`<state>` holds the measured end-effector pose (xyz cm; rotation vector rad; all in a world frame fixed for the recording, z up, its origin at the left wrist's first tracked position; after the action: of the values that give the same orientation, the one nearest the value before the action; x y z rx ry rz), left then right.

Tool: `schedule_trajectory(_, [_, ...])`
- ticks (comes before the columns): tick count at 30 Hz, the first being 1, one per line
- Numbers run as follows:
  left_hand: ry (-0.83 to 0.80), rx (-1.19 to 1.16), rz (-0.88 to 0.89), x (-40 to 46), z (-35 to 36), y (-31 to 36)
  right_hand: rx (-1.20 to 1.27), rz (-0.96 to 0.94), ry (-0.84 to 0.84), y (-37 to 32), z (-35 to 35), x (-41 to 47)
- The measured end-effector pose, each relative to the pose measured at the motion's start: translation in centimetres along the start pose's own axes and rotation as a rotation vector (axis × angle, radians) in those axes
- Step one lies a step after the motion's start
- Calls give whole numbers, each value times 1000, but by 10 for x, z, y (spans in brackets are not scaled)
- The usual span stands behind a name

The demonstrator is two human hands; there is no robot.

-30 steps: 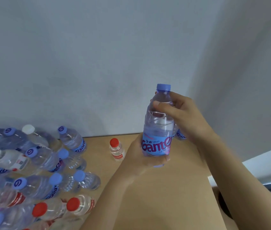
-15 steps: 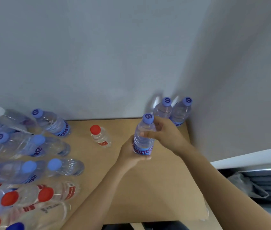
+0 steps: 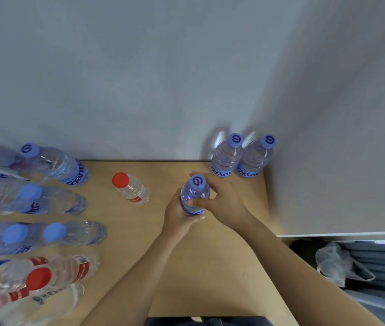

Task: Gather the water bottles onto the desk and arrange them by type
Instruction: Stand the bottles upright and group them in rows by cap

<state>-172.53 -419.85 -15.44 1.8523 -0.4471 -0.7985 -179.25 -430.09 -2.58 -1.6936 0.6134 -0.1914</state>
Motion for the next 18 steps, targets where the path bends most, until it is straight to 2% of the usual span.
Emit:
schedule_trajectory(10, [-38, 35, 201, 28, 7, 17, -57, -67, 42, -3, -5, 16])
schedule_trajectory(18, [3, 61, 400, 56, 9, 54, -252, -50, 87, -1, -14, 39])
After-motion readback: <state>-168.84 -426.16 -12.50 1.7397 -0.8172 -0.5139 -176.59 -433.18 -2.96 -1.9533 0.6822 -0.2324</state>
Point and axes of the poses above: each hand's wrist, its own x-axis towards the middle knuckle, its own z-axis out of the palm, y = z × x, the point moved 9 cm from there along x, towards the middle knuckle, and after that the axes turned 3 degrees about x, right-handed, at the moved point
